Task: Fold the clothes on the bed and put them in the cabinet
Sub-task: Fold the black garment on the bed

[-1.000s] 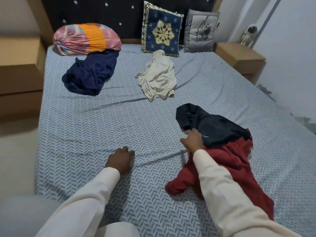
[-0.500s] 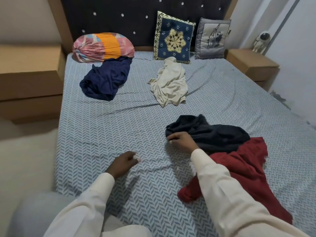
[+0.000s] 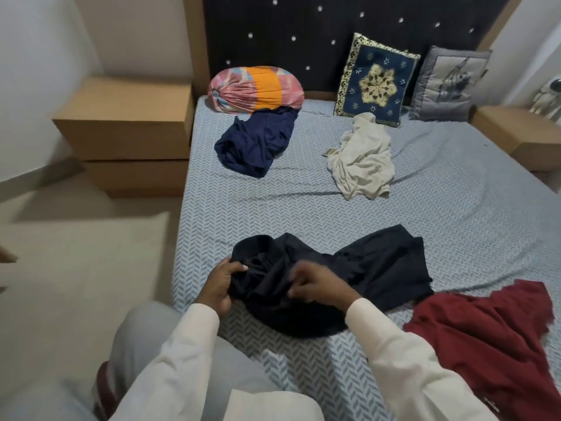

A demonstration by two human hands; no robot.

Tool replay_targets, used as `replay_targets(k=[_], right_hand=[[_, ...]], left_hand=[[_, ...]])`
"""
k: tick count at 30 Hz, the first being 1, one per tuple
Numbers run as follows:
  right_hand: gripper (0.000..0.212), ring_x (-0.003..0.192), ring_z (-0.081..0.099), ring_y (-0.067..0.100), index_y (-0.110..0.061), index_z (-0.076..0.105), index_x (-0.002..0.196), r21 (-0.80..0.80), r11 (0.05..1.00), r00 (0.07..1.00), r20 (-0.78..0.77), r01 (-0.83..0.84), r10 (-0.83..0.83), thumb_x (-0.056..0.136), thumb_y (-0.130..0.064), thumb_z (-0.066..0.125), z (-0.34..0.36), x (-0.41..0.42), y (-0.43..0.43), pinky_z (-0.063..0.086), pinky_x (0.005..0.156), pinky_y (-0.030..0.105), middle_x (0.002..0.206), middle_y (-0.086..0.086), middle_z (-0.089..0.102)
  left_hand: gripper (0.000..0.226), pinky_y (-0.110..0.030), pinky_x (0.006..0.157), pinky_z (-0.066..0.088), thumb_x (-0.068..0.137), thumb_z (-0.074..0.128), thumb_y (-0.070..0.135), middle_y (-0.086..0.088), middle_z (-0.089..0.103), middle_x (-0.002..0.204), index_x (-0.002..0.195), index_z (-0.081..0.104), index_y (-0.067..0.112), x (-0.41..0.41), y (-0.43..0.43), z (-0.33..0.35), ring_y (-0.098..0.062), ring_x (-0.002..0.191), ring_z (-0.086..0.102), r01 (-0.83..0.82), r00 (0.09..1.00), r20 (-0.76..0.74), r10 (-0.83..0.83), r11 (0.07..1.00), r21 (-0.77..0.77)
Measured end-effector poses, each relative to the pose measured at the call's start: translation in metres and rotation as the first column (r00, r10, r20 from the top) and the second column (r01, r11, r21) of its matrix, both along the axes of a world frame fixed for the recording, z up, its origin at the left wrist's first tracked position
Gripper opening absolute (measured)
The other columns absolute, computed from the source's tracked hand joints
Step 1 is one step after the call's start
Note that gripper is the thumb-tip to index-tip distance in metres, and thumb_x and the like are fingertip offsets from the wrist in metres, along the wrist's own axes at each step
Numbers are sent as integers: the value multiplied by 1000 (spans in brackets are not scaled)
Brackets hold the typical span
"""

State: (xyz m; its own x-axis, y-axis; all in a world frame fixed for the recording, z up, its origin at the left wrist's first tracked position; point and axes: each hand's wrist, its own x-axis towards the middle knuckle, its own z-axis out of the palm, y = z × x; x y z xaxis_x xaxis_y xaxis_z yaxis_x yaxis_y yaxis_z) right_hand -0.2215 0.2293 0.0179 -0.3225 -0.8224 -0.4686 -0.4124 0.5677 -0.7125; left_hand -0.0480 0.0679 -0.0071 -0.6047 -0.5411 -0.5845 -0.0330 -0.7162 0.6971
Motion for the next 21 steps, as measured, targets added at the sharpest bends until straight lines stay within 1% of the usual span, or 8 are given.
replay_targets(k=[2,3,5,8,11,13,18,21], right_hand=[[57,101,64,28,-33,43,124,156,979,912,-407,131,-57,76,-37,73,-8,-20,5,53,87,42,113,4,67],[71,109,62,31,-36,34,137,262,957,886,-463,123,13,76,-41,70,-12,-23,5,51,89,40,121,6,64],[64,111,62,32,-38,36,141,363,929,890,-444,75,101,83,-40,61,-19,-23,-1,51,90,39,125,8,64],[34,87,70,26,-28,60,110,173,978,913,-405,120,-40,78,-30,49,-21,-15,-39,57,82,41,98,5,73],[29,62,71,26,-20,64,100,-134,973,968,-139,188,-207,81,-15,42,16,-3,-106,60,72,49,69,8,71],[32,52,65,27,-21,64,97,-346,881,946,87,323,-312,89,-3,38,64,5,-147,58,62,47,62,12,66],[28,63,68,19,-15,55,108,-566,587,802,524,579,-286,99,-2,32,189,-8,-200,60,61,36,84,11,68],[32,70,67,11,-21,54,99,-637,421,757,607,646,-243,99,2,32,230,-43,-184,56,62,29,90,3,65]], left_hand=[[49,-55,97,46,75,56,1,-27,62,123,125,58,0,12,-7,7,-38,104,61,-27,1000,-15,28,999,47],[52,-54,94,49,73,56,2,-27,62,122,124,59,-1,19,-12,10,-38,103,62,-57,998,-18,59,996,74],[52,-48,86,53,69,55,3,-25,64,119,121,62,-1,29,-19,17,-37,99,63,-116,993,-24,119,990,83],[42,-42,80,51,71,51,3,-24,64,114,110,64,-2,50,-38,40,-35,90,62,-245,968,-47,246,969,21],[35,-35,70,57,82,42,3,-18,69,103,106,67,2,75,-68,71,-33,84,67,-383,911,-152,383,923,26],[35,-34,71,58,86,40,4,-16,71,104,99,73,6,88,-83,98,-31,88,68,-469,847,-273,455,883,18],[25,-33,78,56,89,46,4,-10,69,98,100,67,9,75,-89,152,-24,89,66,-524,761,-477,440,850,-52],[25,-35,73,56,89,56,3,-15,65,105,114,61,0,42,-71,166,-27,95,65,-483,786,-523,328,854,-190]])
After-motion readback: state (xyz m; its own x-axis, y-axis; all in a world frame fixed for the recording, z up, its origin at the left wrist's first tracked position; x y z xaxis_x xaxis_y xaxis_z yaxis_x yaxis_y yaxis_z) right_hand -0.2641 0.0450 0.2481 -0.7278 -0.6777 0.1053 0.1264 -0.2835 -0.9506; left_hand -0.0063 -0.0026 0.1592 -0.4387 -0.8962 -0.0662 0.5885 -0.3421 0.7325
